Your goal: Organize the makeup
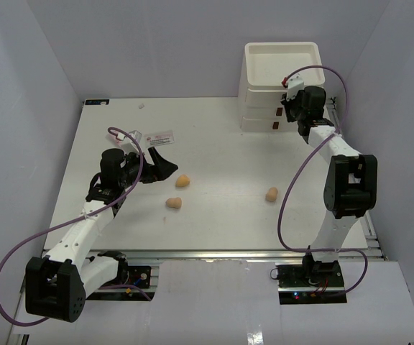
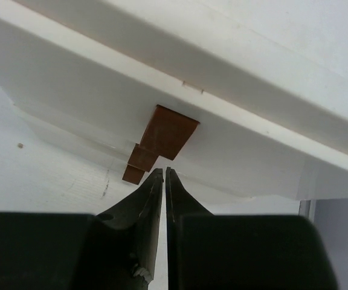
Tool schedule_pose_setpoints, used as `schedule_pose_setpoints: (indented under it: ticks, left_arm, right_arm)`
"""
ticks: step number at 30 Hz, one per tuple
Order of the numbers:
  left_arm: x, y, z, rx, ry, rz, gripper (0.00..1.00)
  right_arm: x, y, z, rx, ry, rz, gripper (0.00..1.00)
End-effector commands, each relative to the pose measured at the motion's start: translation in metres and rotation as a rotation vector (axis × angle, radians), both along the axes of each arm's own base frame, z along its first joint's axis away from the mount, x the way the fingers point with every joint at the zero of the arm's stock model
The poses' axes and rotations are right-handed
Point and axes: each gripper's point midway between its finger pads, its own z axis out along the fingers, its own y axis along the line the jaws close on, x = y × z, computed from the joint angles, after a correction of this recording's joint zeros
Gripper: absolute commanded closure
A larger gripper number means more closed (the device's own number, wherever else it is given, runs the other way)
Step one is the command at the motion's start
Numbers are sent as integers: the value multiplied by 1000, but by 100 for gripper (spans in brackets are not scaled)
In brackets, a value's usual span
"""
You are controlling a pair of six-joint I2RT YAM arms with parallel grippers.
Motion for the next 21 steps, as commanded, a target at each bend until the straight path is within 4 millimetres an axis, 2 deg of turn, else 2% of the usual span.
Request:
schedule_pose_setpoints:
  ticks: [1, 3, 8, 11, 16, 21]
  left_arm:
    - [-1, -1, 5, -11, -19, -14, 2]
    - [0, -1, 5, -10, -17, -11, 2]
    - [0, 0, 3, -7, -15, -8, 2]
    - [0, 0, 4, -5, -17, -7, 2]
    - [0, -1, 4, -7, -17, -11, 2]
    - [-1, -1, 6, -9, -23, -12, 2]
  right_arm:
    - [6, 5, 59, 72, -170, 24, 86]
    - [15, 5, 69, 90, -188, 15, 85]
    - [36, 3, 67, 99, -197, -3, 85]
    - [38, 4, 67, 106, -203, -1, 85]
    - [31, 4, 64, 105, -203, 5, 83]
    - [1, 8, 56, 127, -175, 53, 80]
